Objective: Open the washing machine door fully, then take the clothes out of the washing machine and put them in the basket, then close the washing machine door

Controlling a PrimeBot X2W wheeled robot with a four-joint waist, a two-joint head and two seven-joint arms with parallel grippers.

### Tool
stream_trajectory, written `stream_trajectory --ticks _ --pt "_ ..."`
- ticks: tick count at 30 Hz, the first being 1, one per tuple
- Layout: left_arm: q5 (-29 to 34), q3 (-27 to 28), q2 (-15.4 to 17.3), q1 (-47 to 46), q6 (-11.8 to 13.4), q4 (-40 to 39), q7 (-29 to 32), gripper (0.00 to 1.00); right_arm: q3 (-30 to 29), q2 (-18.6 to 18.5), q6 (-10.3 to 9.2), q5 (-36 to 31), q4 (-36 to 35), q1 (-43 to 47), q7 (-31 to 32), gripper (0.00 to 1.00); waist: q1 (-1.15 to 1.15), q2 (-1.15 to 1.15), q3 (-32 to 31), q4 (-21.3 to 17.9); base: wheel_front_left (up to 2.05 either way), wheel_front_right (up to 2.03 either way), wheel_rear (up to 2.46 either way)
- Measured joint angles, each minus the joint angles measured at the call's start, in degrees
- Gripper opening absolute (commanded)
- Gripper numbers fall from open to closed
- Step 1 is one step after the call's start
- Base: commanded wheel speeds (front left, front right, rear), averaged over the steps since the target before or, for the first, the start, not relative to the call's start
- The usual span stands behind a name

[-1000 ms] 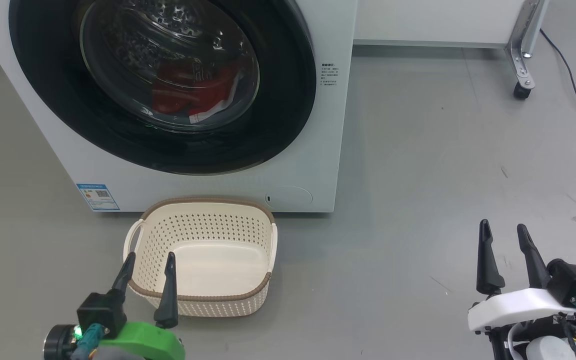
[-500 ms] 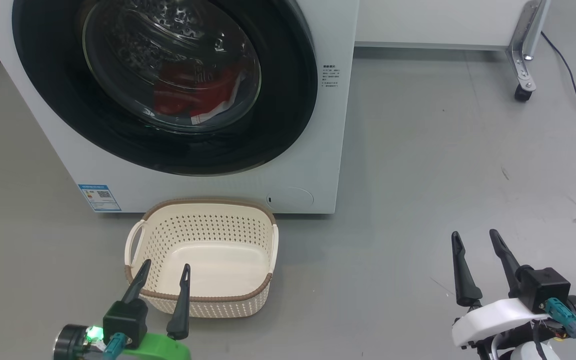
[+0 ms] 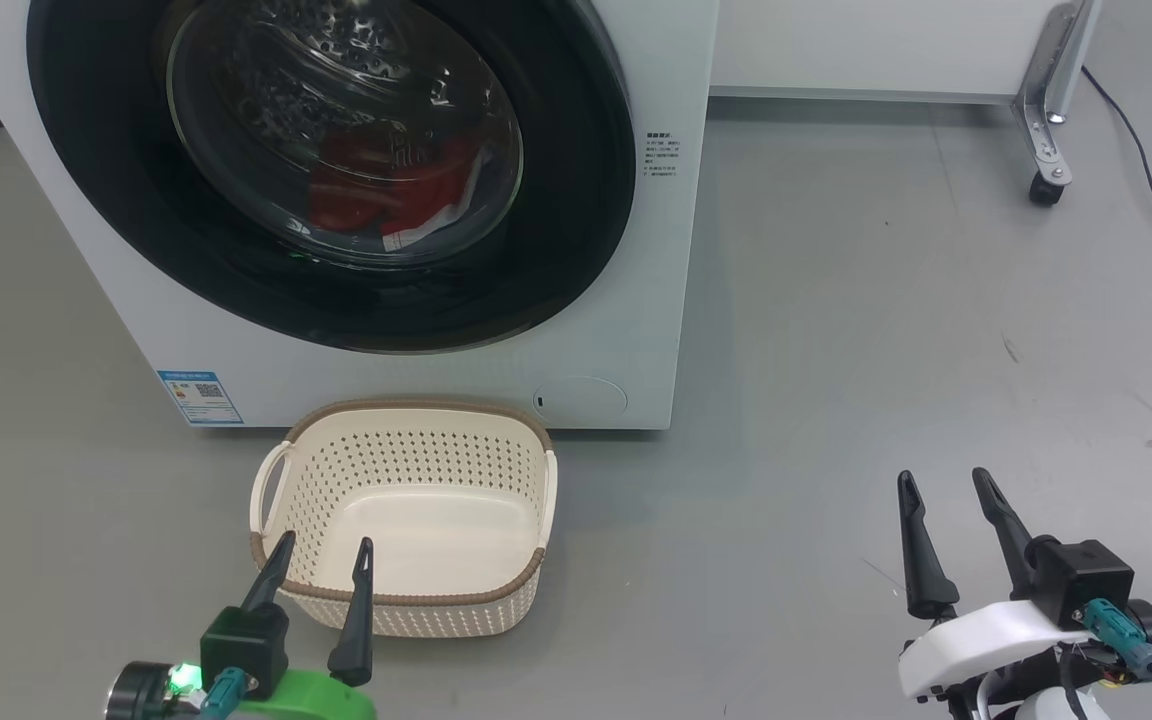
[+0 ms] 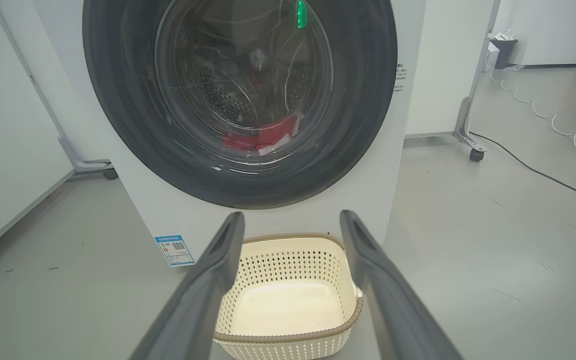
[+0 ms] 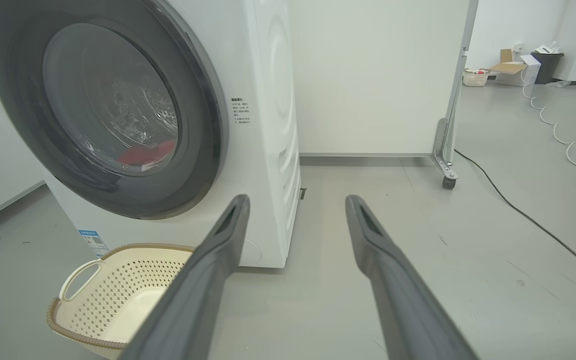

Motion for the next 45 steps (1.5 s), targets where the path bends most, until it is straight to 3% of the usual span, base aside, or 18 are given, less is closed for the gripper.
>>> stream_trajectory --ticks 12,34,35,36,37,45 --pt "-2.1 1.3 -0.1 -0.2 1.2 1.7 0.0 1.00 -0.9 0.5 -0.93 1.1 1.2 0.0 0.0 1.00 0.00 0.00 -0.1 0.0 0.00 0.00 0.00" --pt "-2.6 0.6 -0.1 -0.5 1.3 2.7 0.0 1.00 -0.8 0.6 -0.94 1.5 2.2 -0.7 -0.1 1.00 0.00 0.00 0.3 0.0 0.00 0.00 0.00" --pt "-2.6 0.6 -0.1 -0.6 1.3 2.7 0.0 1.00 -0.8 0.6 -0.94 1.5 2.2 -0.8 -0.1 0.88 0.00 0.00 0.3 0.0 0.00 0.00 0.00" --pt "-2.6 0.5 -0.1 -0.6 1.3 2.6 0.0 1.00 -0.8 0.6 -0.94 1.5 2.2 -0.9 -0.3 0.29 0.00 0.00 0.3 0.0 0.00 0.00 0.00" --pt "-2.7 0.5 -0.1 -0.6 1.3 2.6 0.0 1.00 -0.8 0.6 -0.94 1.5 2.2 -0.9 -0.3 0.00 0.00 0.00 0.3 0.1 0.00 0.00 0.00" --pt "-3.1 -0.6 -0.1 -1.0 1.4 2.6 0.0 1.00 -2.3 0.8 -0.92 3.6 2.0 -0.9 -0.6 0.00 0.00 0.00 0.8 0.5 0.00 0.00 0.00"
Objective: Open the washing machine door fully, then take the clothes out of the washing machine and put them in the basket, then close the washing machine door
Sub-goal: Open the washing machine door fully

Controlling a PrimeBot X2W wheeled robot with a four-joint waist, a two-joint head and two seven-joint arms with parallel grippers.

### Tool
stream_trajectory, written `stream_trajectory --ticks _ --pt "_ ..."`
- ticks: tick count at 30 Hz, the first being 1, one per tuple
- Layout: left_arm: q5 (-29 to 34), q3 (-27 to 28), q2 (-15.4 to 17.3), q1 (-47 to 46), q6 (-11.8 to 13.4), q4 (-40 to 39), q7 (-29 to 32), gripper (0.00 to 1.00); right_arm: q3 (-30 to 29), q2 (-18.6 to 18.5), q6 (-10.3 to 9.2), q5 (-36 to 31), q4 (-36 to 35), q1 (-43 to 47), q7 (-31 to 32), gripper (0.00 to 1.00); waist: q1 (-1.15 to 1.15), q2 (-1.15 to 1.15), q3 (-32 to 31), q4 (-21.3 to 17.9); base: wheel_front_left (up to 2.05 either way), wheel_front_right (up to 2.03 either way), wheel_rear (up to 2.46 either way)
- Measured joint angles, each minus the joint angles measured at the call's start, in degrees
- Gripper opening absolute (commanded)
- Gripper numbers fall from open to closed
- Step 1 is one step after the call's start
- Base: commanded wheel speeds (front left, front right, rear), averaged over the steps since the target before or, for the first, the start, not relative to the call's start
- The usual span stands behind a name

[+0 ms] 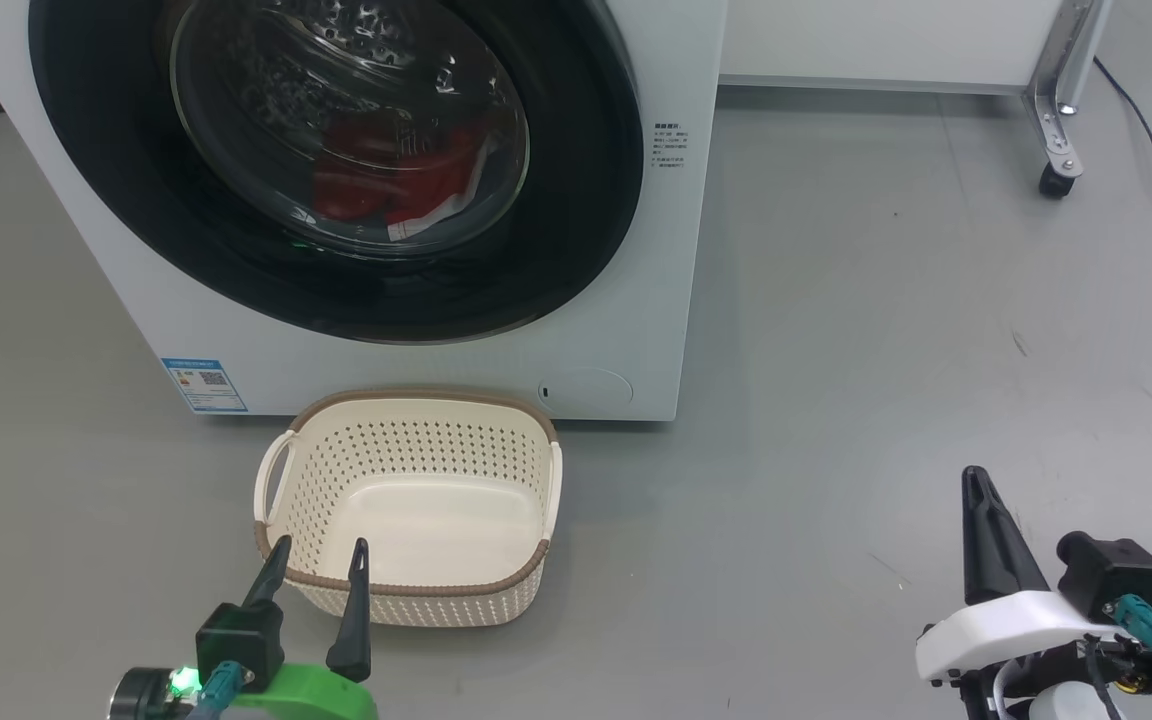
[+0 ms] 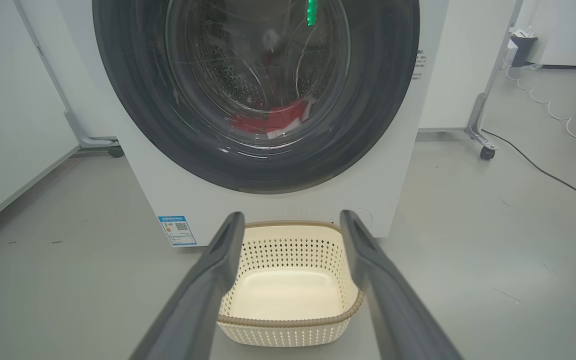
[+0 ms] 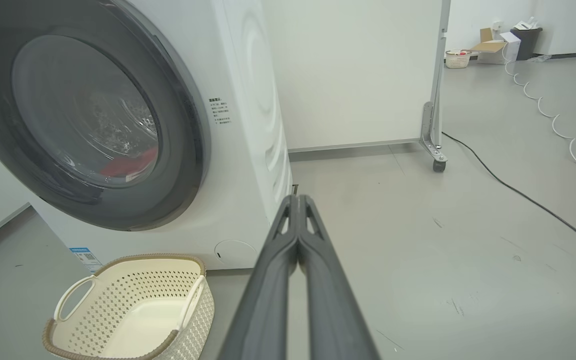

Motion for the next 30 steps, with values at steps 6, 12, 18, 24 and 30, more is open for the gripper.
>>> stream_trajectory --ticks 6,12,18,24,30 --pt "0.0 -1.3 0.0 -0.9 -0.3 -0.1 0.0 1.00 -2.4 0.5 1.19 6.3 -0.6 -1.1 0.0 0.00 0.00 0.00 1.5 1.0 0.00 0.00 0.00" --pt "0.0 -1.9 0.0 -1.8 -0.3 -0.4 0.0 1.00 -7.3 1.2 2.50 17.0 -1.7 -4.9 0.9 0.00 0.00 0.00 3.4 2.0 0.00 0.00 0.00" --pt "0.0 -3.5 -0.1 -3.5 -1.1 -1.3 0.0 1.00 -12.4 1.2 2.70 27.8 -2.7 -9.2 3.2 0.00 0.00 0.00 6.1 3.6 0.00 0.00 0.00" --pt "0.0 -3.7 -0.1 -5.5 -1.4 -2.2 0.0 1.00 -13.8 1.2 3.01 32.5 -3.3 -16.3 7.5 0.00 0.00 0.00 9.4 5.5 0.00 0.00 0.00" --pt "-0.3 -4.5 -0.1 -8.2 -1.8 -2.8 0.0 1.00 -14.7 -1.5 2.33 32.8 -4.6 -24.5 10.8 0.00 0.00 0.00 13.0 7.4 0.00 0.00 0.00"
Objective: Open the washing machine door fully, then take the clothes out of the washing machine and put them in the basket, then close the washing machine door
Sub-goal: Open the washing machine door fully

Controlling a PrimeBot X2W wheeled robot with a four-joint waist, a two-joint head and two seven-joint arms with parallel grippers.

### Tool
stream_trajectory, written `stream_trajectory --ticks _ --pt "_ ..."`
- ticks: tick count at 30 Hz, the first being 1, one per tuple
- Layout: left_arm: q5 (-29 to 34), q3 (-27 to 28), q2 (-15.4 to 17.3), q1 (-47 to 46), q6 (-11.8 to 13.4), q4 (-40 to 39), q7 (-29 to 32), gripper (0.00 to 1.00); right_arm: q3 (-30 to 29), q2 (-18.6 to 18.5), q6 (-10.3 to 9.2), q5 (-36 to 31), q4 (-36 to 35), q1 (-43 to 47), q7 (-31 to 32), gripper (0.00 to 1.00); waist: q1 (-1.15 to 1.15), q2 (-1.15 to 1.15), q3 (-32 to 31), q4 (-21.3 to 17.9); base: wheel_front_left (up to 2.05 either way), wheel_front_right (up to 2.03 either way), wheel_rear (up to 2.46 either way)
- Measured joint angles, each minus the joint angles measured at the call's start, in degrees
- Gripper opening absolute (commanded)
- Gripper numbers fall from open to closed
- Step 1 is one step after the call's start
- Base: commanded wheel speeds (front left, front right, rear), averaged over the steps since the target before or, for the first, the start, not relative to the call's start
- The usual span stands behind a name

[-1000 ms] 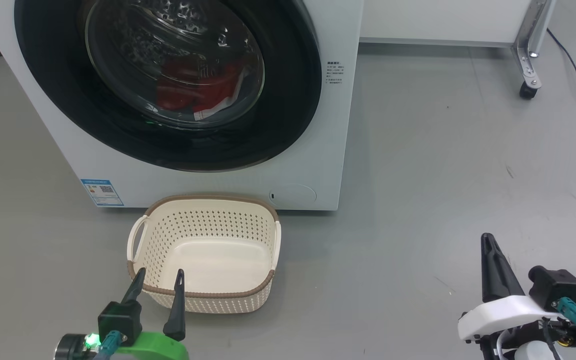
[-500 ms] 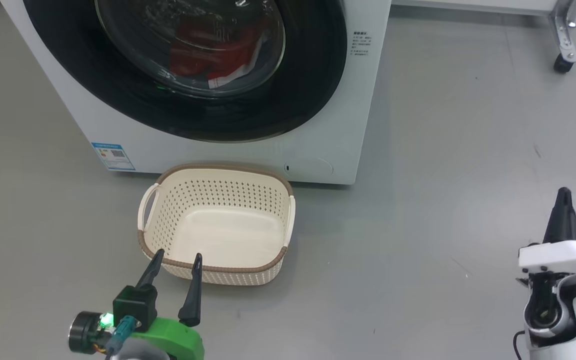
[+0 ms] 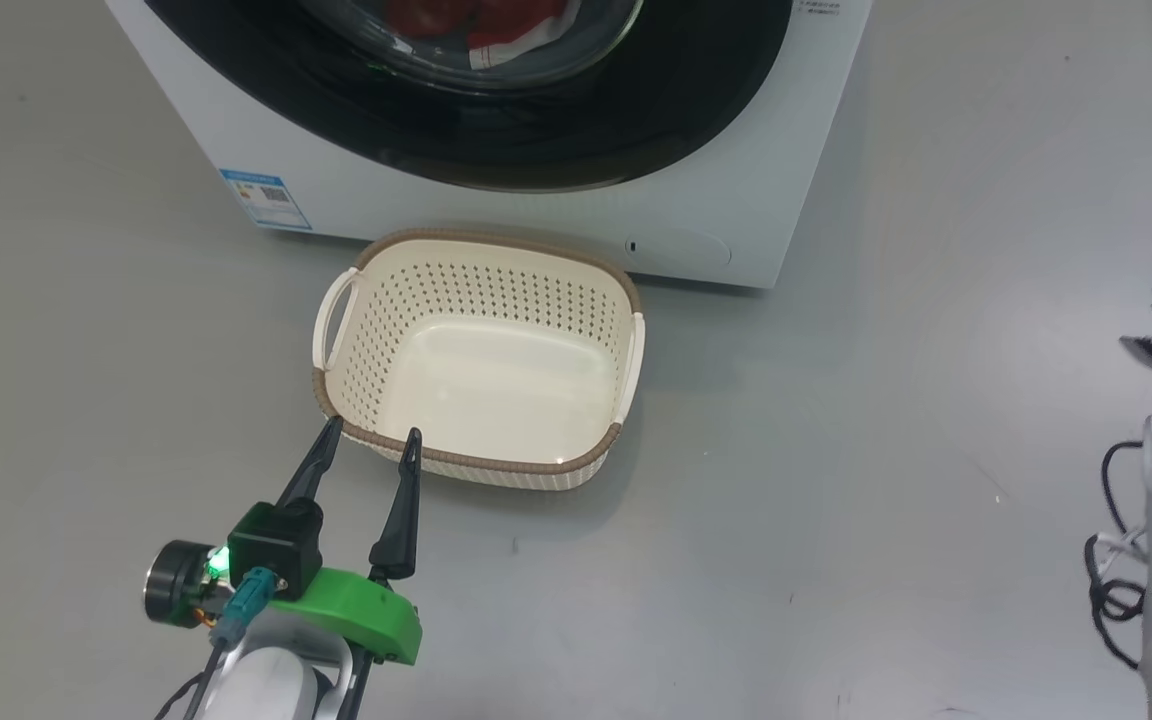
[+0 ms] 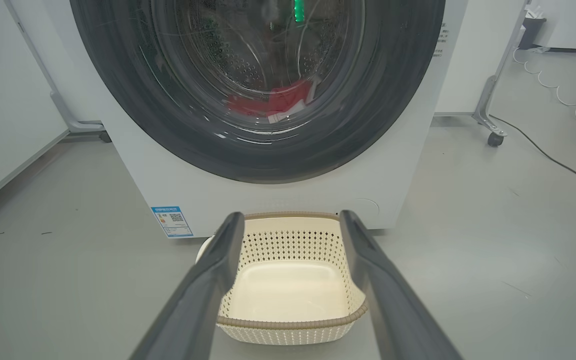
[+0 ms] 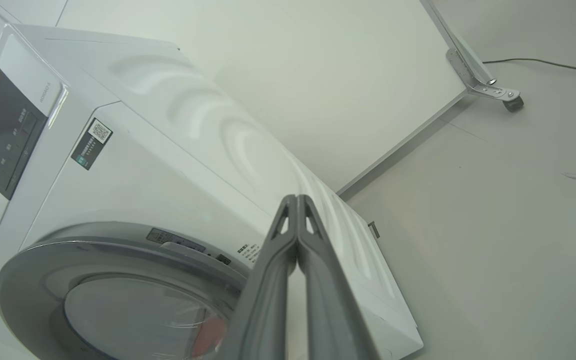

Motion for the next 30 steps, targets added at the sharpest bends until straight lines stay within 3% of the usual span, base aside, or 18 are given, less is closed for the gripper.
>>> stream_trajectory --ticks 4,20,30 --pt "-0.3 -0.2 -0.1 -1.0 0.0 -0.7 -0.1 1.00 0.4 -2.9 -1.23 -0.7 -0.4 -5.0 2.3 0.00 0.00 0.00 2.4 1.3 0.00 0.00 0.00" --pt "-3.7 -1.4 -0.3 -4.9 -0.5 -1.2 -0.2 1.00 2.5 -5.7 -4.48 1.1 3.1 -24.2 12.6 0.00 0.00 0.00 11.4 5.6 0.00 0.00 0.00" --pt "-6.5 -2.5 -0.5 -6.8 -0.5 -1.1 -0.2 1.00 4.0 -4.7 -5.37 5.6 8.9 -32.8 19.9 0.00 0.00 0.00 15.0 9.1 0.00 0.00 0.00"
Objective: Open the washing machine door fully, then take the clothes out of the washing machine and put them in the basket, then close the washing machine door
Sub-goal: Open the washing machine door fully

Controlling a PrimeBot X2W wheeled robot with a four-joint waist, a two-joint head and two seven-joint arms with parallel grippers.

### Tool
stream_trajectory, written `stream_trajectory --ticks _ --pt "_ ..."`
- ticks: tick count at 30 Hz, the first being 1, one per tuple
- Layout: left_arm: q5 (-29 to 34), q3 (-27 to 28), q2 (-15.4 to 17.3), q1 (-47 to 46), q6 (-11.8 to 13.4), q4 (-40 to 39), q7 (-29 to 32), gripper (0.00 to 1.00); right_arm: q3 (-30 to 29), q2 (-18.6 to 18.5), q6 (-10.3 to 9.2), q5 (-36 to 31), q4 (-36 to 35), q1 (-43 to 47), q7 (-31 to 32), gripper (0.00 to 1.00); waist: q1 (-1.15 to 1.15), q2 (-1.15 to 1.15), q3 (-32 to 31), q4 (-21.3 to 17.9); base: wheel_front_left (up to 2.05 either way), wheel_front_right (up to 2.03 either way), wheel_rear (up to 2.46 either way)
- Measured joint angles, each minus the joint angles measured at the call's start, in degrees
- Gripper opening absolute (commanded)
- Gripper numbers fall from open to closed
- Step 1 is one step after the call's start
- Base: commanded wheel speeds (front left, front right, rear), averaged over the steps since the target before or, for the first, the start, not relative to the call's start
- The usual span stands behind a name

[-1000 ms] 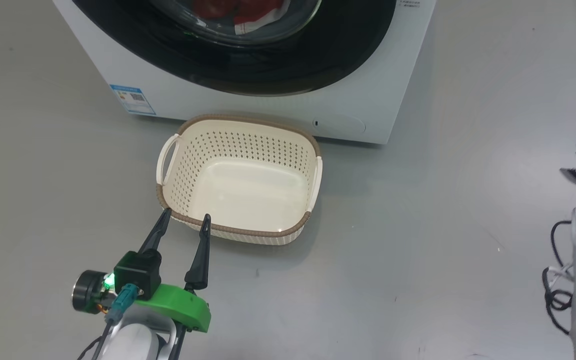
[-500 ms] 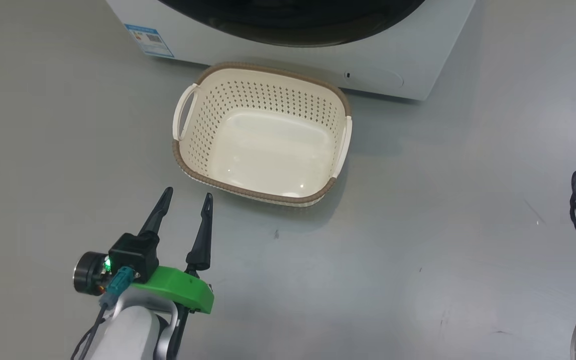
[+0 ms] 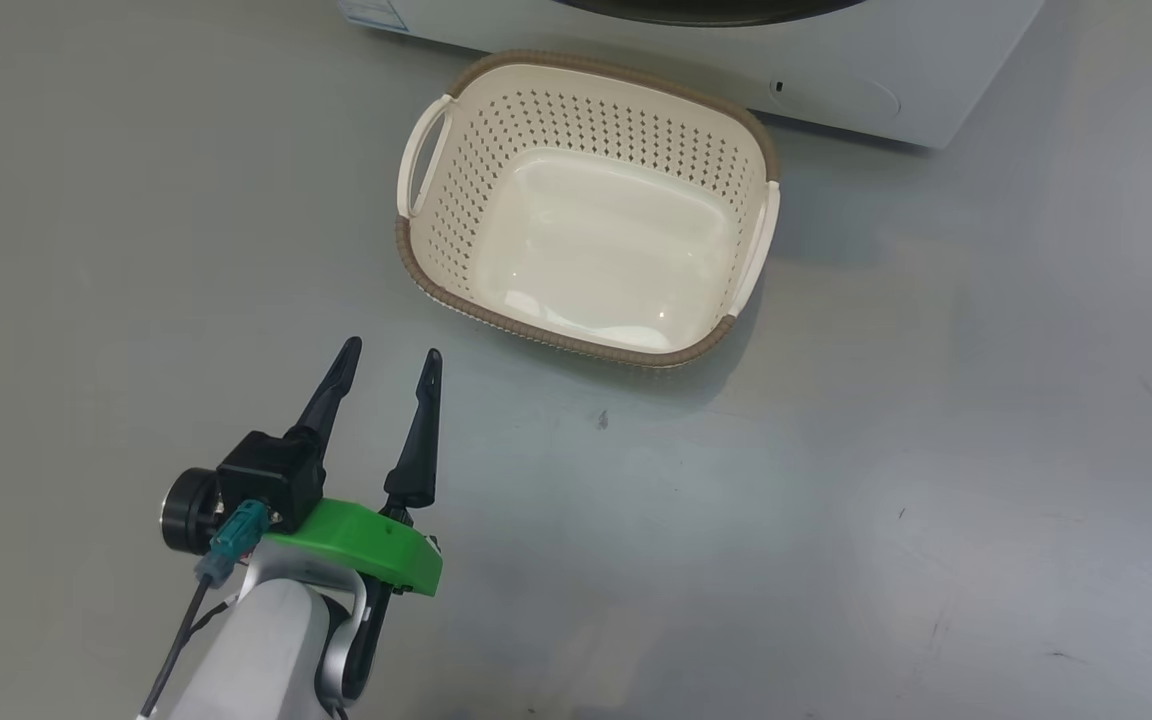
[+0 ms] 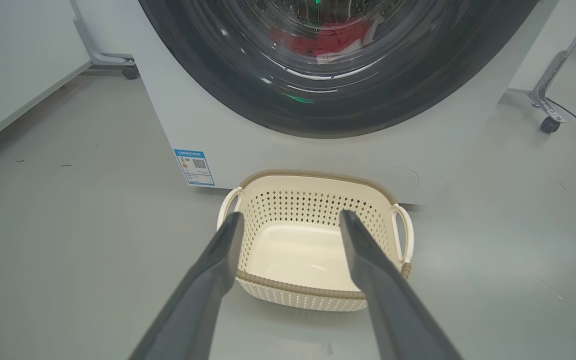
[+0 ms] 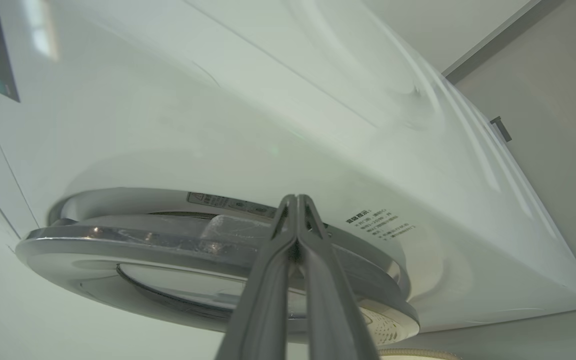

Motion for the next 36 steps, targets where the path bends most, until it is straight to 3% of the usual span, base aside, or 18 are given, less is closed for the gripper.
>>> stream_trajectory --ticks 36 --pt "-1.9 -2.3 -0.3 -1.5 0.1 0.3 0.0 1.00 -3.9 2.8 -1.07 10.6 15.3 -16.2 10.2 0.00 -0.01 0.00 3.5 3.4 0.00 0.00 0.00"
